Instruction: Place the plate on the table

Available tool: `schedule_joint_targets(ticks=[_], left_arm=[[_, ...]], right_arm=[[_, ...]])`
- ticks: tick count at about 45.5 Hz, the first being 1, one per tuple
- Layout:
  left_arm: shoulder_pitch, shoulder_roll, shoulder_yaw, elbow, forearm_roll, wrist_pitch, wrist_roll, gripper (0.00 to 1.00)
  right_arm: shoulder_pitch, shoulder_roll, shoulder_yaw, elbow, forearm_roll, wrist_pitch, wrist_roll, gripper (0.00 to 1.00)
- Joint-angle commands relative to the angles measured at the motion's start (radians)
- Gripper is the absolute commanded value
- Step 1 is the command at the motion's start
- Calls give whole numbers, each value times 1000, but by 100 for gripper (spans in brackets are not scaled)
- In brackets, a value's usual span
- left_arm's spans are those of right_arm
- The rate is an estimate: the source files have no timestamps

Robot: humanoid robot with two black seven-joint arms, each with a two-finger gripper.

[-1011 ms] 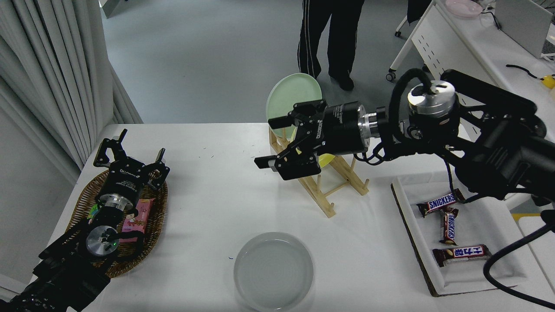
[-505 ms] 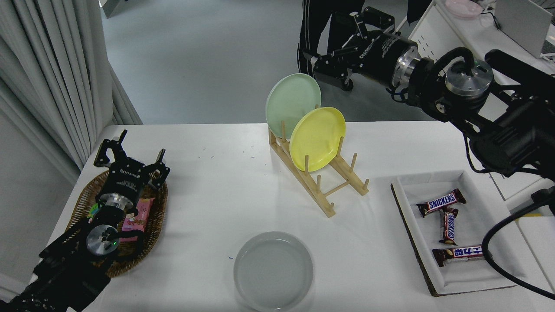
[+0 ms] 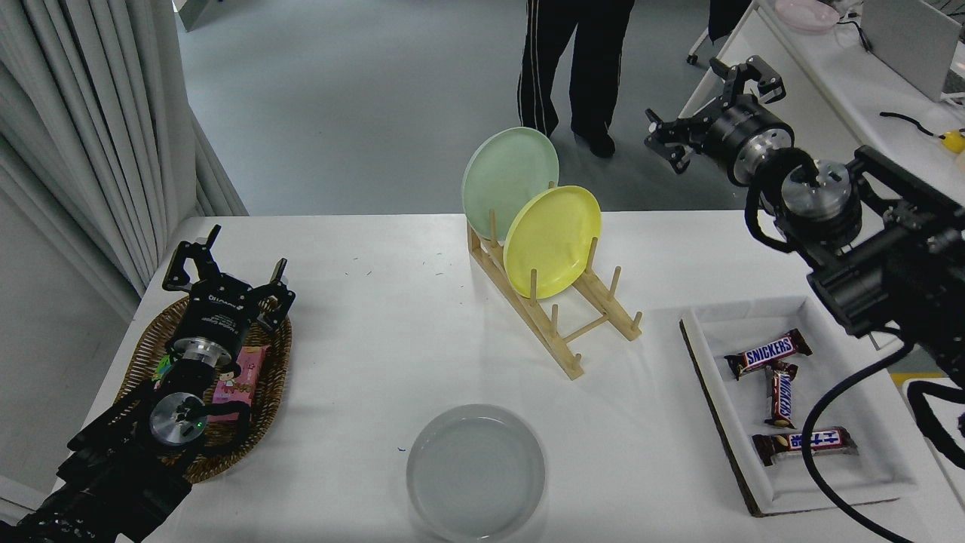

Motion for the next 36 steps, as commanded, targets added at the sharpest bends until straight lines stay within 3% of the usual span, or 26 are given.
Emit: schedule_joint_targets(ticks=[1, 12, 23, 28, 36], left_arm=[[0, 0, 0, 0, 0, 0, 0, 100], [0, 0, 0, 0, 0, 0, 0, 100], [0, 0, 0, 0, 0, 0, 0, 100], [0, 0, 0, 0, 0, 0, 0, 100], [0, 0, 0, 0, 0, 0, 0, 100]], right_arm=[[-121, 1, 62, -17, -215, -17, 47, 100], [-257, -52, 189, 127, -334, -34, 67, 100], [-463, -2, 484, 228, -541, -11, 107, 100], [-543, 40, 600, 279, -632, 85, 193, 100], [-589, 72, 668, 283, -719, 172, 215, 100]])
